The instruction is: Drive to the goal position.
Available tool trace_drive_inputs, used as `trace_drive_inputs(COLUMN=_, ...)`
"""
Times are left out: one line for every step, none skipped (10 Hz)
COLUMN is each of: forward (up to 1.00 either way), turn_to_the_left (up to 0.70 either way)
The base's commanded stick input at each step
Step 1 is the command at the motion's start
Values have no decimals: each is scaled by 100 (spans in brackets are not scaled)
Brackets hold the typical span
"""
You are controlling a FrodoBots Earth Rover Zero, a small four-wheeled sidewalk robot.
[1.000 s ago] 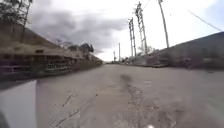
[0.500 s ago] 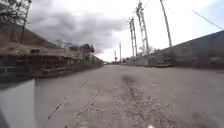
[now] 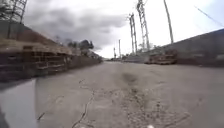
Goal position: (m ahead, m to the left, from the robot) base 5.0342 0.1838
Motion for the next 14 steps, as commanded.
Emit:
trace_drive_inputs(forward=70, turn_to_the_left=0)
trace_drive_inputs(forward=70, turn_to_the_left=0)
trace_drive_inputs(forward=70, turn_to_the_left=0)
trace_drive_inputs(forward=70, turn_to_the_left=0)
trace_drive_inputs(forward=70, turn_to_the_left=0)
trace_drive_inputs(forward=70, turn_to_the_left=0)
trace_drive_inputs(forward=70, turn_to_the_left=0)
trace_drive_inputs(forward=70, turn_to_the_left=0)
trace_drive_inputs(forward=70, turn_to_the_left=0)
trace_drive_inputs(forward=70, turn_to_the_left=0)
trace_drive_inputs(forward=70, turn_to_the_left=0)
trace_drive_inputs(forward=70, turn_to_the_left=0)
trace_drive_inputs(forward=70, turn_to_the_left=0)
trace_drive_inputs(forward=70, turn_to_the_left=0)
